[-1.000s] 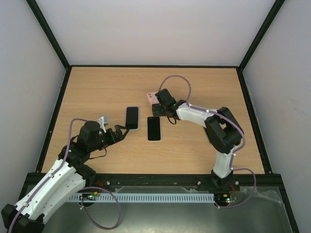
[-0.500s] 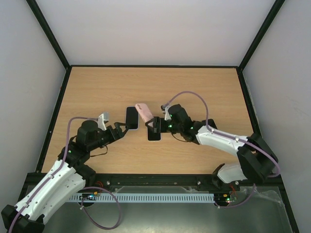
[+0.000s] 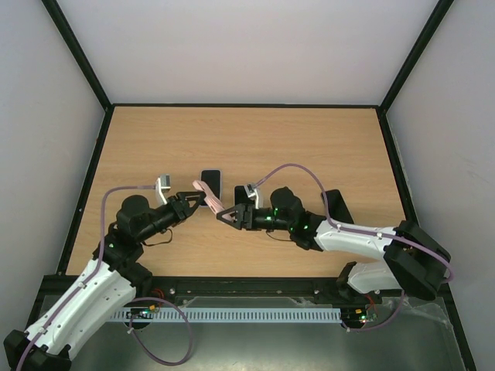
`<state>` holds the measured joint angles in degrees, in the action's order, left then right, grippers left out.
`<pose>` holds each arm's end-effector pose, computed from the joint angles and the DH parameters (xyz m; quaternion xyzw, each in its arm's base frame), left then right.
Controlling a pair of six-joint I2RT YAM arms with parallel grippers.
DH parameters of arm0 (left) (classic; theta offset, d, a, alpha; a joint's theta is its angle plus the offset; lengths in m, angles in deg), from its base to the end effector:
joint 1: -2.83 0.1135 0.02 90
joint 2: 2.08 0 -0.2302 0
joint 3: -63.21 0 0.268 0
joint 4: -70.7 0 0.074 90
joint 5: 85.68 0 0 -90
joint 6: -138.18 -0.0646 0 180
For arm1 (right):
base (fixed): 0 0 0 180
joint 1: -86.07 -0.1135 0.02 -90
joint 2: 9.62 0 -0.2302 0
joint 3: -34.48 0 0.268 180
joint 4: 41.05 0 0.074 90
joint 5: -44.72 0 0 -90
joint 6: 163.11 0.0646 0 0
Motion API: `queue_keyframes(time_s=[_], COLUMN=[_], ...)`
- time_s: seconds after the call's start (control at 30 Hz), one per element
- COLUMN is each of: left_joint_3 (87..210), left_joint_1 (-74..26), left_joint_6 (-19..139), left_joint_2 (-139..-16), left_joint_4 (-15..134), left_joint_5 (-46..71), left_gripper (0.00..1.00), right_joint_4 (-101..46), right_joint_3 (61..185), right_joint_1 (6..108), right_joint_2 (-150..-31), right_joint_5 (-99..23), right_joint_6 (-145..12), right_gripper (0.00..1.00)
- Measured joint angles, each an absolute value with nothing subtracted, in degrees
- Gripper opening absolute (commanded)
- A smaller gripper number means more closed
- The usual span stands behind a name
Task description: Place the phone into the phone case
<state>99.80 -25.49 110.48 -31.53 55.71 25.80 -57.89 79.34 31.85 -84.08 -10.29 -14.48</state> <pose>0.1810 -0.1244 0.2417 -0.0993 0.7441 -0.5577 0.3541 0.1542 0.2773 0.1749 -0.1588 0.7518 0.6259 0.1335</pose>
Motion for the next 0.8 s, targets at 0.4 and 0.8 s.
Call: queue_keyframes(time_s=[0.4, 0.8], left_joint_3=[99.2, 99.2], left_joint_1=[-25.5, -25.5], left_joint_6=[114.2, 113.5], left_joint_2=[-31.4, -30.3], left_joint_4=[61.3, 56.7], left_joint_5=[26.1, 24.6], left_gripper=[0.03, 0.03], right_joint_4=[-65.2, -62.9], right_joint_3=[77.7, 76.5], right_joint_1=[30.7, 30.5], right_joint_2=[-84.0, -81.5], right_joint_5=[-8.8, -11.1], right_joint_6=[-9.4, -11.4], right_gripper=[0.73, 1.0])
